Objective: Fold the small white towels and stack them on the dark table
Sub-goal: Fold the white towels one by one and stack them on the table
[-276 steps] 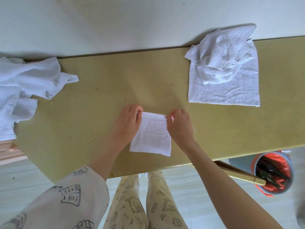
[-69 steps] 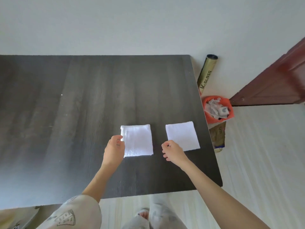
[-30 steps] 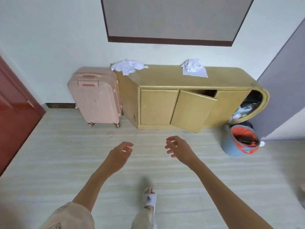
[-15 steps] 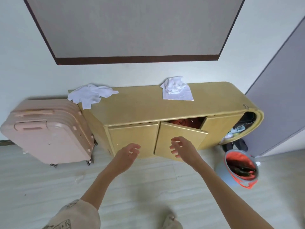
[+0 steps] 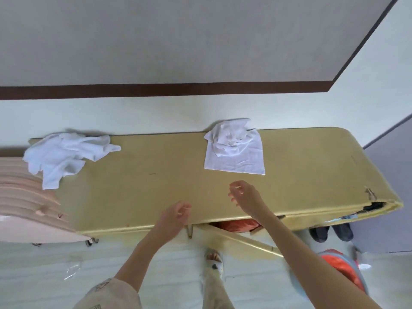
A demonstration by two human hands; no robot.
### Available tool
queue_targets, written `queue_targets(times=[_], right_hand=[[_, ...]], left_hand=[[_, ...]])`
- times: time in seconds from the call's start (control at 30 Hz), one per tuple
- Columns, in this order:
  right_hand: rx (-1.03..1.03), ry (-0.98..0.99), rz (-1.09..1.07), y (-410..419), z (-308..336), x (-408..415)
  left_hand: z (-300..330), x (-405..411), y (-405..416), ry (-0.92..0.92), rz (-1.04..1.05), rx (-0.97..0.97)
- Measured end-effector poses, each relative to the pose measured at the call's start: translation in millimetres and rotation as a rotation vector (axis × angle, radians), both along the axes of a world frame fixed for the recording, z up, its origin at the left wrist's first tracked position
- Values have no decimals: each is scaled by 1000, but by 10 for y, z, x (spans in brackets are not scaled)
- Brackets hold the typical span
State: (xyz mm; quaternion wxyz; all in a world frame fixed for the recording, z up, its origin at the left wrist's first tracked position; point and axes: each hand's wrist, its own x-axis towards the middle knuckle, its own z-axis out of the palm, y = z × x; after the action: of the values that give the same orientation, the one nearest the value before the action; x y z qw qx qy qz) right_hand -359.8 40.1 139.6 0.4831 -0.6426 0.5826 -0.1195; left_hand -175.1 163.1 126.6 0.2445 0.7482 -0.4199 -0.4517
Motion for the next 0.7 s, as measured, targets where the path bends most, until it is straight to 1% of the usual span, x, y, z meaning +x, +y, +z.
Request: queue_targets(times=[0.1,0.27,0.43,0.53,0.57,0.63,0.7], right_hand=[[-58,99,12,-777,-107,100],[-194,239,-98,-1854,-359,489],[-238,312,-85,-2467,-718,828],[-194,348,-85,-2651,-863,1004],[-180,339,-114,-2693,-881,1049],[-187,262,-168,-2724,-850,1120],[-198,150,-147,-2691,-703,1170]], left_hand=[[-75,11,-594,14,52,26],[-256,234,-1312,-14,134,15],[-480,515,-1645,-23,150,-7],[-567,647,-1786,-16,151,17],[-577,673,-1831,-18,143,23],[-560,702,-1928,-27,131,24],[-477,698,-2051,-28,125,17]])
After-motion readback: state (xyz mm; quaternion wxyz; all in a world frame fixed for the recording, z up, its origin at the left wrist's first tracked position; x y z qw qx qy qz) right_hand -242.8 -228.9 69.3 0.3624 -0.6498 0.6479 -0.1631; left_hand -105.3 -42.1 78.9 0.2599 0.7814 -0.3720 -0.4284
